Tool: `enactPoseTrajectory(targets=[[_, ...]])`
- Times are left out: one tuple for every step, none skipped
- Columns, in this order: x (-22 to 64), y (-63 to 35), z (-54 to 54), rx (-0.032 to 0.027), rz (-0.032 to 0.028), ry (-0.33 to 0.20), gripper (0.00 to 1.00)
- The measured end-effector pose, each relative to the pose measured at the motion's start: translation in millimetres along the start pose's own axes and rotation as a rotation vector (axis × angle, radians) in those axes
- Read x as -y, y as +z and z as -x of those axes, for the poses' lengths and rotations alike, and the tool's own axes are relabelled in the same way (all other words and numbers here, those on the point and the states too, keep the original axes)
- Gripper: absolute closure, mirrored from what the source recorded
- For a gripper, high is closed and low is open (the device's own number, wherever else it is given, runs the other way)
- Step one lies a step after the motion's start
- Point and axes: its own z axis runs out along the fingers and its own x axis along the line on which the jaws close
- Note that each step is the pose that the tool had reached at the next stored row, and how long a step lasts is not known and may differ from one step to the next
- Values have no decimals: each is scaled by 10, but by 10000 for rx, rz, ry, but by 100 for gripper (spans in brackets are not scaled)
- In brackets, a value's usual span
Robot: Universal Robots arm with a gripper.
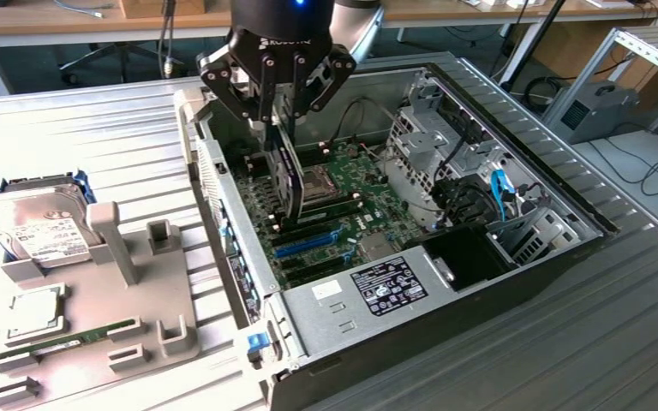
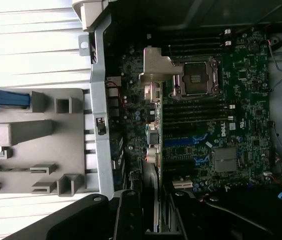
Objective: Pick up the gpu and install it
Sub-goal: 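Pick up the gpu and move the gpu toward the slot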
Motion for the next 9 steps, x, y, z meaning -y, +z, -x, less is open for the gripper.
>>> enactPoseTrajectory(targets=[[-1,0,4,0,-1,0,74],[-1,1,11,0,-1,0,74],[-2,2,16,0,-1,0,74],[-2,3,20,0,-1,0,74],[-3,3,25,0,-2,0,74],[-4,4,31,0,-2,0,74],[-4,5,39,1,-1,0,74],[-5,5,44,0,-2,-1,74],[-6,6,49,0,-3,0,74]])
